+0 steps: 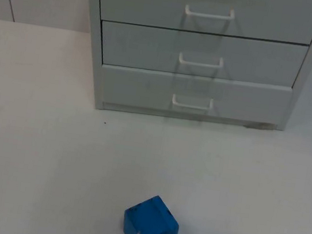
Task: Open the drawer with the left hand, place the block into the drawer with the right hand, then close the drawer with the left hand.
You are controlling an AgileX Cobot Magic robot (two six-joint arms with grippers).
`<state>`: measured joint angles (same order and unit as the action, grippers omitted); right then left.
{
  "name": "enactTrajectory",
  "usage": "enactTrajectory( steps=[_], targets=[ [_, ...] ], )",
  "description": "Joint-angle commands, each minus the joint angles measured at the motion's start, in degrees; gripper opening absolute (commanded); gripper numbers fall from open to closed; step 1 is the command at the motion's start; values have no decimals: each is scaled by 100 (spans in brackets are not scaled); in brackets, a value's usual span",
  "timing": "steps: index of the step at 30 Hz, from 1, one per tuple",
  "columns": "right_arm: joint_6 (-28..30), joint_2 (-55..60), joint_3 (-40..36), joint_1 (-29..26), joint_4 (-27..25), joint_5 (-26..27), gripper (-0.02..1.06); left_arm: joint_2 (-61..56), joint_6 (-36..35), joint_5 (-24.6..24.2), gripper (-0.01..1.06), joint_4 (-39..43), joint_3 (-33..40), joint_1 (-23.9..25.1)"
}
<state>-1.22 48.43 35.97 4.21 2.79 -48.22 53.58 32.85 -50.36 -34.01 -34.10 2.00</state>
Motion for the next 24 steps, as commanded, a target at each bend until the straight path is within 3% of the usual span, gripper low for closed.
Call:
enactTrajectory(
  steps=[1,3,7,8,12,13,17,18,22,24],
  targets=[
    [50,-4,33,-48,-18,67,105,134,138,27,78,-53,-185,-283],
    [50,-4,33,-48,-18,67,105,148,138,41,78,6,-243,-389],
    [50,-4,33,-48,-18,67,105,414,-144,583,78,624,-823,-1445],
    [50,-4,33,-48,-18,67,105,414,-144,583,78,624,-823,-1445],
    [50,-4,33,-48,-18,82,105,885,-1428,839,78,2283,-1355,-2581],
    [50,-4,33,-48,-18,82,105,885,-1428,839,78,2283,-1355,-2581],
    [50,-4,33,-48,4,81,105,1677,-2978,879,78,4730,-1719,-3977],
    [50,-4,33,-48,4,81,105,1677,-2978,879,78,4730,-1719,-3977],
    [50,-4,33,-48,3,103,105,2607,-3141,956,78,6444,-1751,-5062],
    [50,-4,33,-48,3,92,105,2862,-3247,1002,78,6826,-1751,-5239]
  ],
)
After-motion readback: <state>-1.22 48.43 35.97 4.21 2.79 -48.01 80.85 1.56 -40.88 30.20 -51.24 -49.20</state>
